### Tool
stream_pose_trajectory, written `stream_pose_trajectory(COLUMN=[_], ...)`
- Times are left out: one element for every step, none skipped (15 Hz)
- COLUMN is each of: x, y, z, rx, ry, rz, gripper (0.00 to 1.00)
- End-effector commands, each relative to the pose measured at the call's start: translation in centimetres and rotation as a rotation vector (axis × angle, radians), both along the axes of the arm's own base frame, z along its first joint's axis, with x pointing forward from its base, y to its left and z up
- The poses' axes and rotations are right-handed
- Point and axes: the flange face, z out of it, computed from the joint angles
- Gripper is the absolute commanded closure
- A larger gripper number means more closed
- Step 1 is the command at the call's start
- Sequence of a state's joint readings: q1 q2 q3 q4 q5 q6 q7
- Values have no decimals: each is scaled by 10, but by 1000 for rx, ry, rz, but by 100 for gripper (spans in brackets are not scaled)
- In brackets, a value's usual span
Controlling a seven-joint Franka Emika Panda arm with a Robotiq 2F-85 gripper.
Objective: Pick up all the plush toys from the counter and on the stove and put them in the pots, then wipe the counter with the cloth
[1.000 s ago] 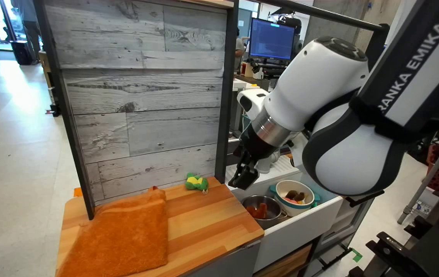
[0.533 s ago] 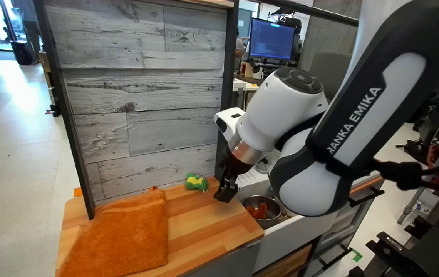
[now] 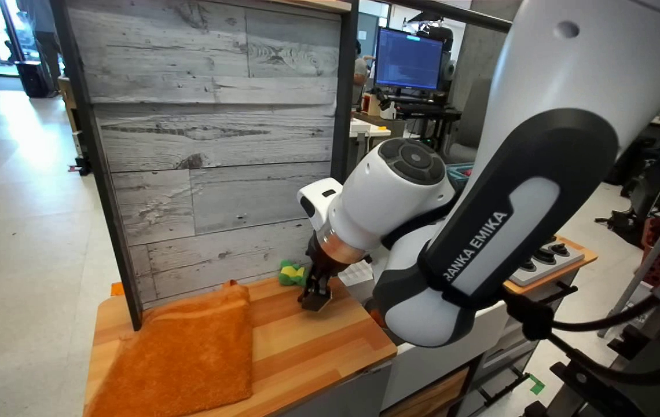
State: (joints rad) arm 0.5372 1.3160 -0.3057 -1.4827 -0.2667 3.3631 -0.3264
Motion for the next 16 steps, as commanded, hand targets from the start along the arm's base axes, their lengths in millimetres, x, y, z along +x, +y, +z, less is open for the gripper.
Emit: stream_pose_trajectory(x=[13,14,16,17,18,19,19,18,17,16,13,11,7,3,-2,-7], y=[13,14,14,14,14,15,15,16,16,18,19,21,24,25,24,22], z=[-14,-16,-16,-17,-17,-18,-19,-20,-20,-21,-20,-19,-17,-13,-8,-4], rx=[27,32,36,39,42,45,46,48,49,49,48,44,32,22,-7,-18], ry=[-27,-27,-30,-34,-37,-40,-41,-41,-42,-42,-42,-37,-6,6,21,44], rz=[-3,-7,-9,-10,-11,-11,-11,-11,-8,-7,0,4,6,8,4,1], gripper=[0,9,26,35,42,51,58,66,73,80,88,94,98,97,96,99])
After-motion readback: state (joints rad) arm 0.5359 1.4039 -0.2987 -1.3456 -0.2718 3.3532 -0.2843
